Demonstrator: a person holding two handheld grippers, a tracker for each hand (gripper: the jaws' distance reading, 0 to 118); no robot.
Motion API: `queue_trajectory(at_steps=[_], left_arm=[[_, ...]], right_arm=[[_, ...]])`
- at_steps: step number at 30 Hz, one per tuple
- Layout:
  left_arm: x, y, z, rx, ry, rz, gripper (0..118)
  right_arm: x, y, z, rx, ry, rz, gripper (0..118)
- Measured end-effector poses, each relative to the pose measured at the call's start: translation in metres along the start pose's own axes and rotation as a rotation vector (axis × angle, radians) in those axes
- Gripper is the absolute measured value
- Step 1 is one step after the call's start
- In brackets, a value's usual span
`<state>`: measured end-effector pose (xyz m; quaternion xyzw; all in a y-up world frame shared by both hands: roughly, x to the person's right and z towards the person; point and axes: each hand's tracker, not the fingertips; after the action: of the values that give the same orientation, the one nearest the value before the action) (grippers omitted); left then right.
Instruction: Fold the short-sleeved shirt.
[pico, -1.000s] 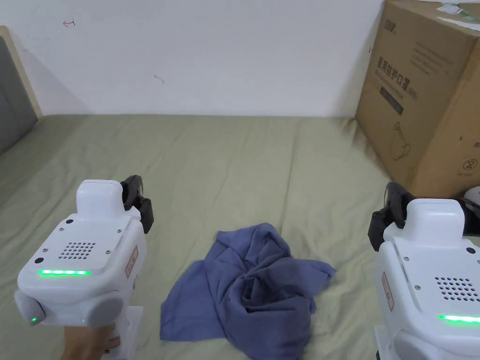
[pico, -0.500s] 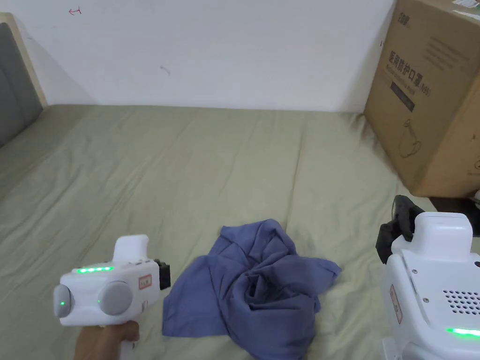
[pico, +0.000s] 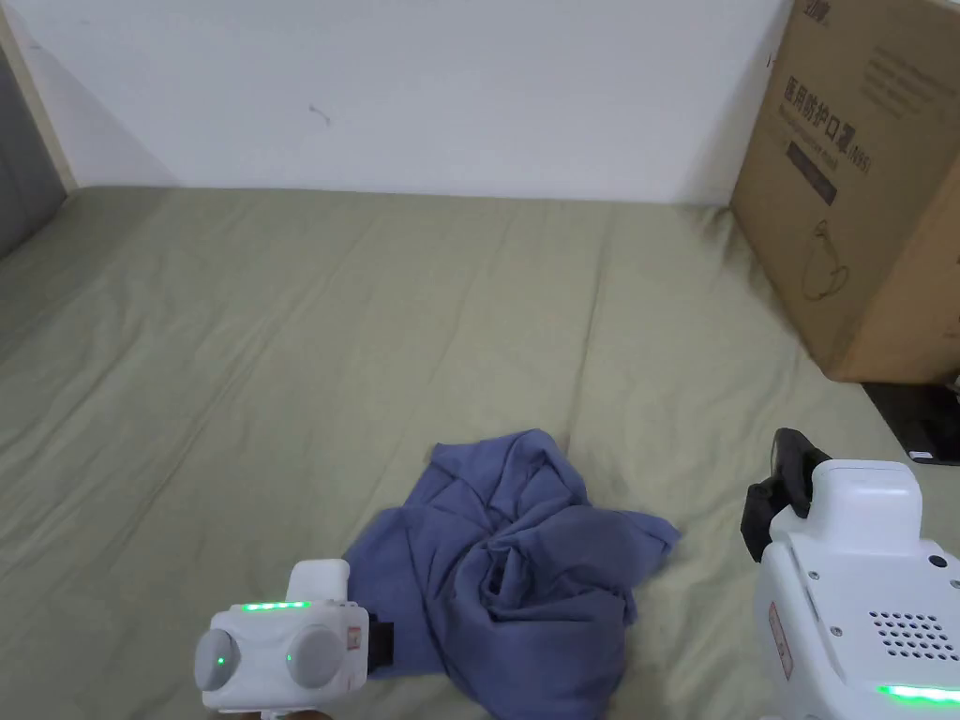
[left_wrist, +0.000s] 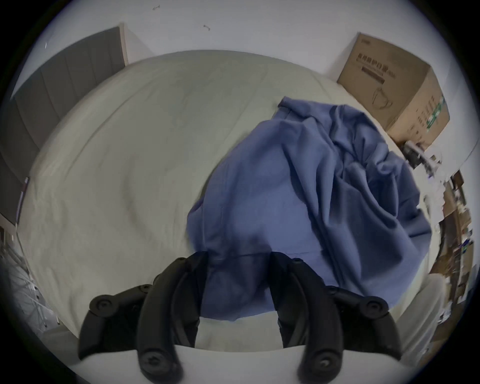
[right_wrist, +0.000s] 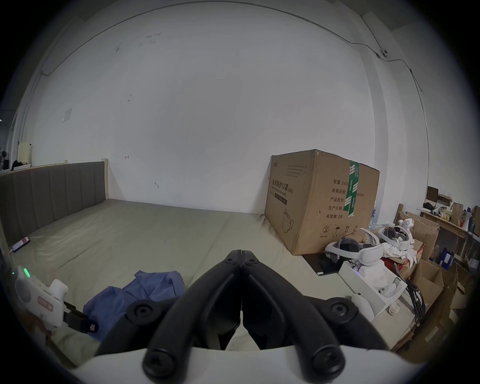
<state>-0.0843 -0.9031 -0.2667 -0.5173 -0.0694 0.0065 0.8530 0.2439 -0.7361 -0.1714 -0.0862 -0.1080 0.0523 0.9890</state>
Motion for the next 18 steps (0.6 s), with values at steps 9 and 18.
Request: queue_trajectory(at_steps=[9,18], left_arm=[[-0.001,0.006,0.036,0.124,-0.155,0.059,2],[-0.019,0.022,0.065,0.233,-0.279,0.063,2]], right_arm=[[0.007,-0.025,-0.056,-0.227,0.034,-0.031,0],[-0.003,-0.096,-0.195,-0.752,0.164,-0.221,117]])
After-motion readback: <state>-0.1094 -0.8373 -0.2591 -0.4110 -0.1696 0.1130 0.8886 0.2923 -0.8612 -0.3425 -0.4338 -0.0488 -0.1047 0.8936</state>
